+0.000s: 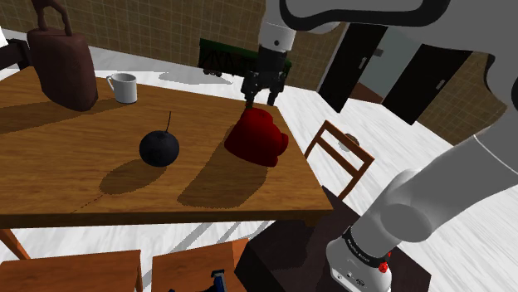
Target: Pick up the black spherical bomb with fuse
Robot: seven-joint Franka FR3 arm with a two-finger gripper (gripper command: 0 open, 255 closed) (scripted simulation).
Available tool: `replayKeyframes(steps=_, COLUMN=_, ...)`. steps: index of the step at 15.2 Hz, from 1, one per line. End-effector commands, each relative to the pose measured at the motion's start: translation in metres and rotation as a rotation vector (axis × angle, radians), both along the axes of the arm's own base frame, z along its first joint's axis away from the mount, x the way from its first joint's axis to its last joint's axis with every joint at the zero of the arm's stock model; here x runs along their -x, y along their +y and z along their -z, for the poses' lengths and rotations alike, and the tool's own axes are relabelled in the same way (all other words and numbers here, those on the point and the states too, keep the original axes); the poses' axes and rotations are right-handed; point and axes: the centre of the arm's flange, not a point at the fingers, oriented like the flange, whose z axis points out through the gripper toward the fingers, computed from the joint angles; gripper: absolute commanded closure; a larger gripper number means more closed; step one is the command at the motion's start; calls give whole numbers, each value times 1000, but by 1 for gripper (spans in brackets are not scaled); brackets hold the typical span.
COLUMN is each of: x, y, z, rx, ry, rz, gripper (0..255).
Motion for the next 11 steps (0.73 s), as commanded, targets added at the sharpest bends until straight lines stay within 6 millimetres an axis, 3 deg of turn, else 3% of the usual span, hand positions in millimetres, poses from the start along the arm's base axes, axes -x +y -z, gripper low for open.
replayKeyframes(steps=1, x=-17, y=20, z=9, rx=-9, ry=7, rz=-1, gripper=0)
replayKeyframes(steps=11, x=-97, y=115, z=51, rx=-49, ry=44, rz=-9, gripper=0)
